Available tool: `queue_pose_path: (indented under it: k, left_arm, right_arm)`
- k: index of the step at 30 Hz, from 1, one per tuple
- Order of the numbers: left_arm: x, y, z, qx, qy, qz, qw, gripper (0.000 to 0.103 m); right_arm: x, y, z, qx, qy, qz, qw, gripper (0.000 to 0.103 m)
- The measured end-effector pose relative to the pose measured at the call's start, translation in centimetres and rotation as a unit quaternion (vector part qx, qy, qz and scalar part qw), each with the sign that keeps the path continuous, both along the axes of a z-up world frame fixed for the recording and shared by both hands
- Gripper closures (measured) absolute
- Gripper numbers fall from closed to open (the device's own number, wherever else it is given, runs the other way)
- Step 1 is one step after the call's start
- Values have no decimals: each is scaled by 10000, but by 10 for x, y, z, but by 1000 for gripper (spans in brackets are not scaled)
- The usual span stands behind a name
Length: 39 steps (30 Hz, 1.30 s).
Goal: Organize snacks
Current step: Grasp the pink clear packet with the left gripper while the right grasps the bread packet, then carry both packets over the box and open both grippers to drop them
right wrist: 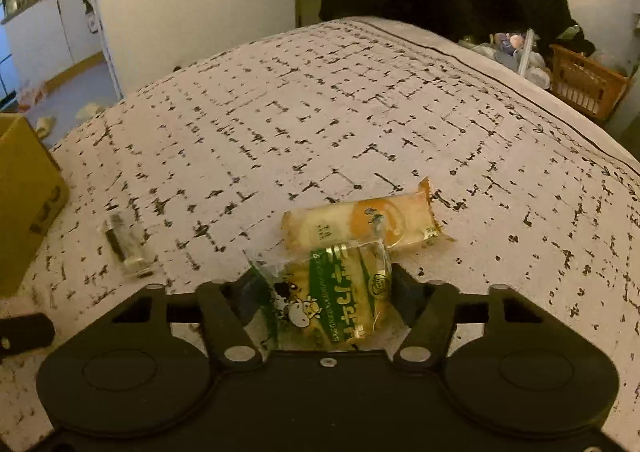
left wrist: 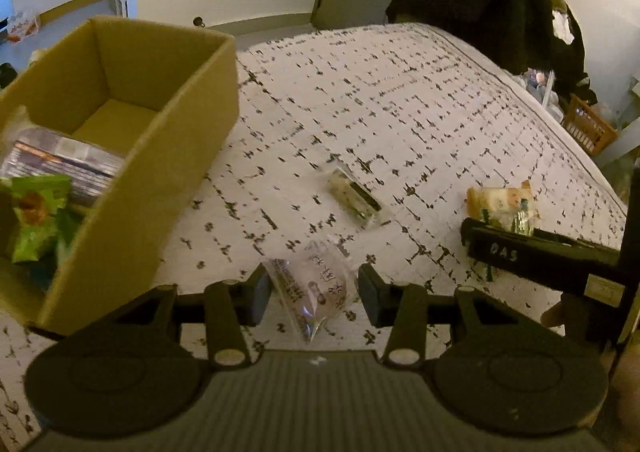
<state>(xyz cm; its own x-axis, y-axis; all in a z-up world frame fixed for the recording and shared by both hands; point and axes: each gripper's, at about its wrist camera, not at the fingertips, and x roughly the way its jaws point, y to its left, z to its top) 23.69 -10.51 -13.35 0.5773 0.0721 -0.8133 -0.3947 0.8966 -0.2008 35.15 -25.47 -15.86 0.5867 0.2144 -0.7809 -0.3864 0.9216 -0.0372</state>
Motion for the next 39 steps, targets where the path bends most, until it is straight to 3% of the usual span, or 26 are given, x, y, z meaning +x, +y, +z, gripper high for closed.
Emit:
queue_pose_path:
  k: [8,24,39]
  left_arm:
    - [-14,15,26,10,-276,118,9995,58]
    - [-52,57,77,214,-773,392,9960,58]
    - [-76,102,97,214,-1047,703,9918,58]
  right_arm:
    - [-16,14,24,-21,-36,213,9998,48]
    - [-72,58,109,577,-943,529,9925,48]
    - [-99,104,128,947,-1156,955,9841,48]
